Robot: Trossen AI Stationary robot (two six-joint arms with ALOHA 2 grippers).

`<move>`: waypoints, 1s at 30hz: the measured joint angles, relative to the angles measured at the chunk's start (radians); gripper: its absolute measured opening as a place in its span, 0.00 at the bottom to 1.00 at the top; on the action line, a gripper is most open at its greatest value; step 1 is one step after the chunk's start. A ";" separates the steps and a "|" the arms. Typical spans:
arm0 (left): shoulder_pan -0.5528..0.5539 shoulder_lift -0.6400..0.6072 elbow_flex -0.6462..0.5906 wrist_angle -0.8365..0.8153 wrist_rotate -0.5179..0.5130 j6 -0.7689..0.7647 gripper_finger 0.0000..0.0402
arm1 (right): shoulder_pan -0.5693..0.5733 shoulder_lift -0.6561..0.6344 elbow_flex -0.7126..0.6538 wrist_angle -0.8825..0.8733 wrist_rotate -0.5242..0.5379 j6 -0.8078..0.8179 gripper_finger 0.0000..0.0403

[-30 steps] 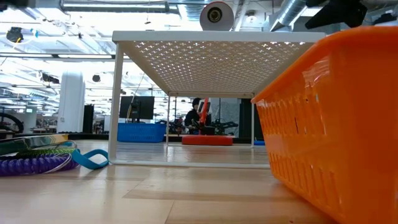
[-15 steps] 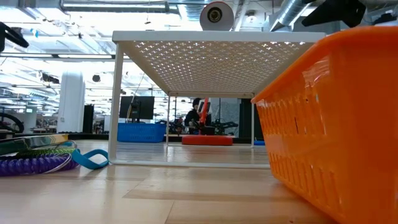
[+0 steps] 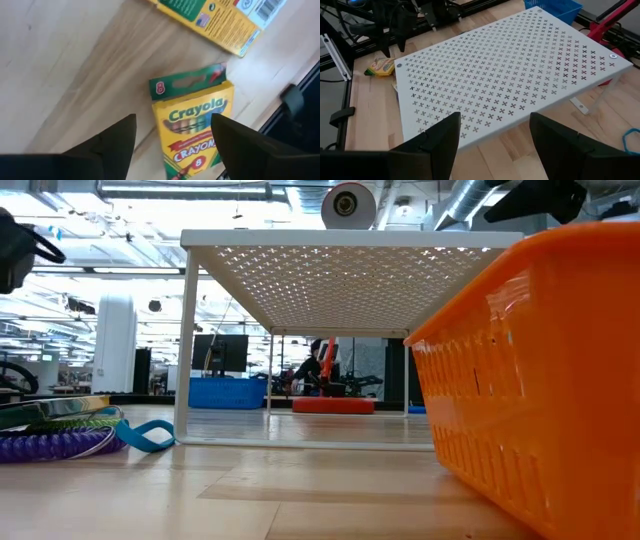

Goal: Pick & Place Office Desk Supplies
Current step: Put the yellow crayon box into the green bin

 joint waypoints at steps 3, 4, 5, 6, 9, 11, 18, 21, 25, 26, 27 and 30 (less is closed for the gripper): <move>0.010 0.003 0.000 0.028 0.008 0.023 0.63 | 0.002 0.000 0.000 -0.003 0.000 0.000 0.58; 0.011 0.003 0.000 0.028 0.009 0.028 0.62 | 0.005 0.000 0.000 -0.003 -0.001 0.000 0.58; 0.010 0.003 0.000 0.027 0.009 0.030 0.62 | 0.009 0.000 0.000 -0.003 -0.001 0.000 0.58; 0.010 0.003 0.000 0.023 0.010 0.031 0.61 | 0.014 0.000 0.000 -0.003 0.000 0.000 0.58; 0.010 0.003 -0.001 -0.005 -0.008 0.027 0.60 | 0.025 0.000 0.000 -0.003 0.000 0.000 0.58; 0.010 0.003 -0.020 0.021 -0.011 0.025 0.59 | 0.034 0.000 0.000 -0.003 0.000 0.004 0.58; 0.004 0.000 -0.094 0.119 0.001 0.005 0.59 | 0.062 0.000 0.000 -0.003 0.000 0.016 0.58; -0.011 0.000 -0.125 0.161 0.022 0.005 0.60 | 0.068 0.000 0.000 -0.003 0.000 0.023 0.58; -0.035 -0.005 -0.188 0.273 0.035 -0.003 0.60 | 0.068 0.000 0.000 -0.003 0.000 0.027 0.58; -0.039 -0.006 -0.198 0.290 0.027 -0.004 0.60 | 0.068 0.000 0.000 -0.003 -0.001 0.027 0.58; -0.041 -0.006 -0.204 0.304 0.023 -0.003 0.60 | 0.068 0.000 0.000 -0.003 0.000 0.027 0.58; -0.045 -0.026 -0.229 0.336 0.017 0.001 0.60 | 0.067 0.000 0.000 -0.003 -0.002 0.029 0.58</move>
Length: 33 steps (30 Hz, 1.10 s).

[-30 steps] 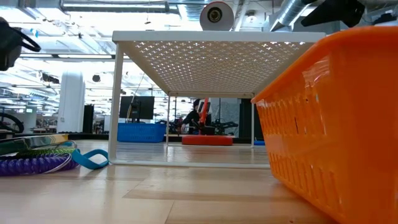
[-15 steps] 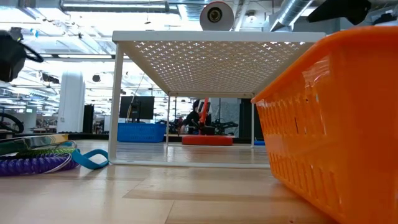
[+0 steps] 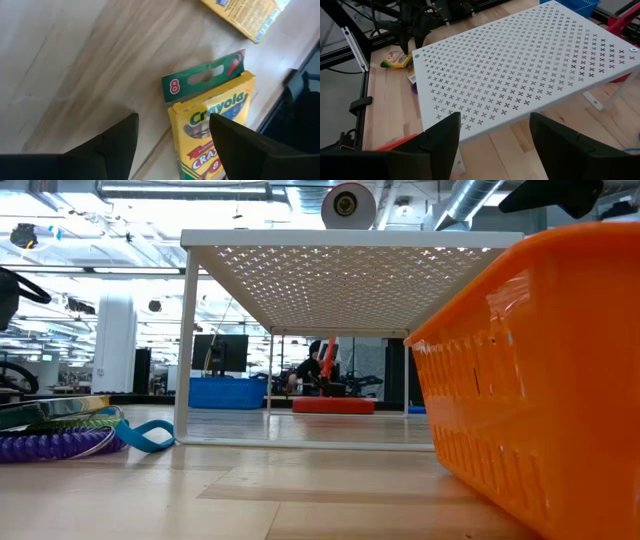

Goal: Pick & Place Office Desk Supplies
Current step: Put the yellow crayon box into the green bin

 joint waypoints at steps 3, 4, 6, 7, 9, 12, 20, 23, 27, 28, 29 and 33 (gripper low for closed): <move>-0.002 -0.049 -0.041 0.043 -0.029 0.001 0.60 | 0.000 0.000 0.000 0.000 -0.001 0.006 0.58; -0.002 -0.069 -0.053 0.057 -0.039 0.000 0.59 | 0.000 0.000 0.000 0.000 -0.001 0.010 0.58; -0.002 -0.104 -0.077 0.081 -0.077 0.002 0.58 | 0.000 0.000 0.000 0.000 -0.002 0.017 0.58; -0.001 -0.117 -0.088 0.097 -0.100 0.002 0.58 | 0.000 0.000 0.000 0.000 -0.002 0.018 0.58; 0.000 -0.129 -0.109 0.143 -0.126 0.000 0.56 | 0.000 0.000 0.000 0.000 -0.005 0.020 0.58; -0.001 -0.117 -0.122 0.180 -0.130 -0.001 0.54 | 0.000 0.000 0.000 -0.004 -0.005 0.025 0.58; -0.001 -0.055 -0.122 0.253 -0.088 -0.008 0.52 | 0.000 0.000 0.000 -0.008 -0.005 0.032 0.58; -0.001 -0.030 -0.122 0.292 -0.068 -0.010 0.52 | 0.000 0.000 0.000 -0.008 -0.006 0.032 0.58; -0.001 -0.007 -0.121 0.330 -0.050 -0.012 0.52 | 0.000 0.000 0.000 -0.009 -0.005 0.032 0.58; -0.001 -0.003 -0.121 0.339 -0.044 -0.012 0.52 | 0.000 0.000 0.000 -0.009 -0.006 0.031 0.58; -0.001 0.000 -0.121 0.349 -0.038 -0.012 0.52 | 0.000 0.000 0.000 -0.011 -0.006 0.031 0.58; -0.001 0.003 -0.121 0.354 -0.031 -0.012 0.52 | 0.000 0.000 0.000 -0.011 -0.006 0.032 0.58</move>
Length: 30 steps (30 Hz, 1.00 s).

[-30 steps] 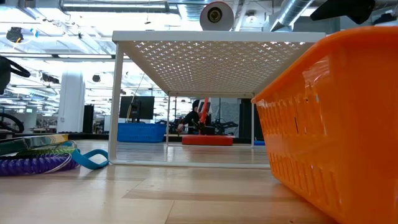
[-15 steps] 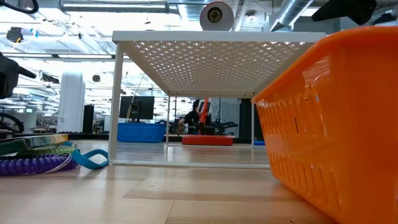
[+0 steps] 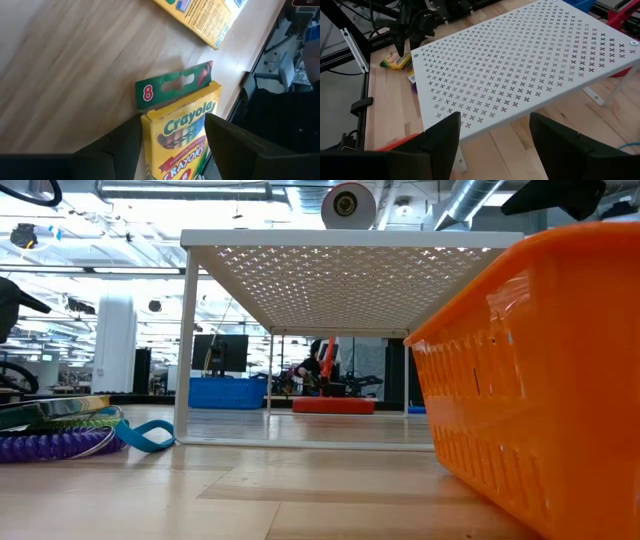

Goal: Pick & Place Office Desk Supplies
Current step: Put the yellow crayon box into the green bin

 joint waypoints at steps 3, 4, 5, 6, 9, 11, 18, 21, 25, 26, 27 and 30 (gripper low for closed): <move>0.000 0.000 0.000 -0.001 0.001 0.006 0.51 | 0.000 0.000 0.000 0.000 0.000 0.000 0.58; 0.000 0.000 0.000 -0.001 0.001 0.006 0.49 | 0.000 0.000 0.000 0.000 0.000 0.000 0.58; 0.000 0.000 0.000 -0.002 0.001 0.007 0.48 | 0.000 0.000 0.000 0.000 0.000 0.000 0.58; 0.000 0.000 0.000 -0.002 0.001 0.007 0.46 | 0.000 0.000 0.000 0.000 0.000 0.000 0.58; 0.000 0.000 0.000 -0.002 0.001 0.007 0.38 | 0.000 0.000 0.000 0.000 0.000 0.000 0.58; 0.000 0.000 0.000 -0.002 0.000 0.007 0.32 | 0.000 0.000 0.000 0.000 0.000 0.000 0.58; 0.000 0.000 0.001 0.011 0.000 0.008 0.13 | 0.000 0.000 0.000 0.000 0.000 0.001 0.58; 0.000 0.000 0.002 0.043 -0.001 0.028 0.07 | 0.000 0.000 0.000 0.000 0.000 0.001 0.58; 0.000 -0.001 0.002 0.095 -0.014 0.056 0.05 | 0.000 0.000 0.000 0.000 0.000 0.001 0.58; 0.000 -0.001 0.002 0.111 -0.017 0.060 0.05 | 0.000 0.000 0.000 0.000 0.000 0.001 0.58; 0.000 -0.001 0.002 0.124 -0.021 0.062 0.06 | 0.000 0.000 0.000 0.000 0.000 0.001 0.58; 0.000 -0.001 0.002 0.140 -0.023 0.064 0.07 | 0.000 0.000 0.000 0.000 0.000 0.001 0.58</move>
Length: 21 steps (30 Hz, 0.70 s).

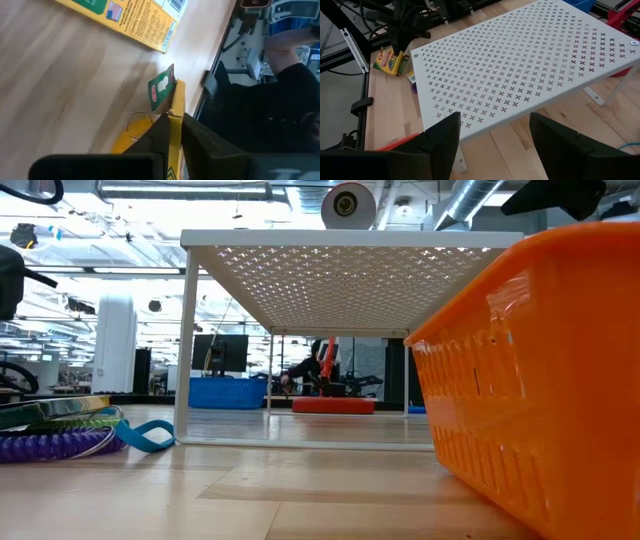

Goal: Pick & Place Office Desk Supplies
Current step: Put the yellow crayon box into the green bin

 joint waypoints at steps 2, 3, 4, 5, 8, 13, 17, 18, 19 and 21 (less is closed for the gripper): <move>0.000 0.000 0.000 0.020 -0.002 0.013 0.06 | 0.000 0.000 0.000 0.000 0.000 0.000 0.58; 0.000 0.000 0.000 0.038 -0.011 0.029 0.06 | 0.000 0.000 0.000 0.000 0.000 0.000 0.58; 0.001 0.000 0.000 0.062 -0.020 0.047 0.06 | 0.000 0.000 0.000 0.000 0.000 0.000 0.58; 0.001 0.000 0.000 0.090 -0.031 0.064 0.06 | 0.000 0.000 0.000 0.000 0.000 0.000 0.58; 0.001 -0.009 0.000 0.163 -0.071 0.129 0.06 | 0.000 0.000 0.000 0.001 0.000 0.000 0.58; 0.001 -0.055 0.000 0.217 -0.184 0.270 0.06 | 0.000 0.000 0.000 0.008 0.005 -0.006 0.58; 0.001 -0.111 -0.001 0.265 -0.278 0.435 0.06 | -0.002 0.000 0.000 0.025 0.007 -0.022 0.58; 0.001 -0.126 -0.001 0.281 -0.300 0.485 0.06 | -0.002 0.000 0.000 0.037 0.008 -0.032 0.58; 0.001 -0.140 -0.001 0.295 -0.321 0.540 0.06 | -0.002 0.000 0.000 0.051 0.008 -0.043 0.58; 0.007 -0.169 -0.001 0.323 -0.364 0.649 0.06 | -0.002 0.000 0.000 0.085 0.009 -0.074 0.58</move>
